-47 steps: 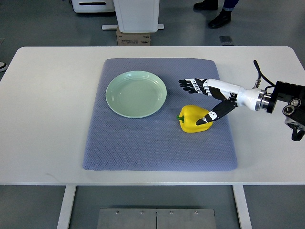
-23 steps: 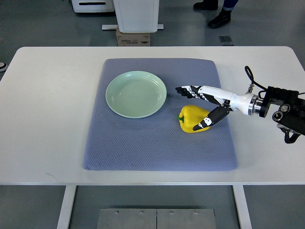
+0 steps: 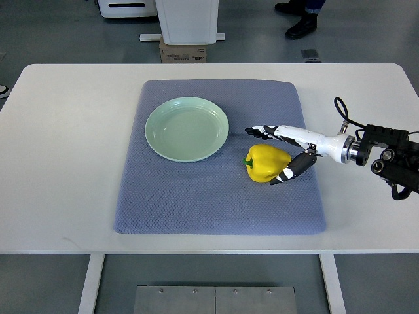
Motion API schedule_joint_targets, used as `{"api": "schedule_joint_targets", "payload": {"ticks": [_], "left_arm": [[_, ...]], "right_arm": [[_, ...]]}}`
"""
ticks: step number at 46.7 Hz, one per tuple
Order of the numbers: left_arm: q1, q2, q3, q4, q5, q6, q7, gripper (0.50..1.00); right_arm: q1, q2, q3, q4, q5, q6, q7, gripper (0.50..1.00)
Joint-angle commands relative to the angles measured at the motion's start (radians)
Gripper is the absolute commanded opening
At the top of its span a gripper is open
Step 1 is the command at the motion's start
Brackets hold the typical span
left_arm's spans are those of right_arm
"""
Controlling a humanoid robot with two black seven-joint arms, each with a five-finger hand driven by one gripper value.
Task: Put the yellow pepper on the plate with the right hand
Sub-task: 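Close the right hand's fingers around the yellow pepper, then carry the pepper with the right hand onto the green plate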
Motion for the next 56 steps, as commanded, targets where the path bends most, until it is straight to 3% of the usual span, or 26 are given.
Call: {"api": "schedule_joint_targets", "payload": {"ticks": [1, 16, 29, 33, 41, 56], "left_arm": [[0.000, 0.000, 0.000, 0.000, 0.000, 0.000, 0.000, 1.000], [0.000, 0.000, 0.000, 0.000, 0.000, 0.000, 0.000, 1.000], [0.000, 0.000, 0.000, 0.000, 0.000, 0.000, 0.000, 1.000], [0.000, 0.000, 0.000, 0.000, 0.000, 0.000, 0.000, 1.000], [0.000, 0.000, 0.000, 0.000, 0.000, 0.000, 0.000, 1.000], [0.000, 0.000, 0.000, 0.000, 0.000, 0.000, 0.000, 1.000]], "right_arm": [[0.000, -0.003, -0.001, 0.001, 0.000, 0.000, 0.000, 0.989], [0.000, -0.010, -0.023, 0.001, -0.001, 0.001, 0.000, 0.910], [-0.001, -0.010, -0.023, -0.001, -0.001, 0.001, 0.000, 0.757], [-0.001, -0.009, -0.023, -0.001, 0.000, 0.001, 0.000, 0.699], [0.000, -0.004, -0.020, -0.007, 0.002, 0.001, 0.000, 0.500], [0.043, 0.014, 0.040, -0.009, 0.019, 0.008, -0.023, 0.500]]}}
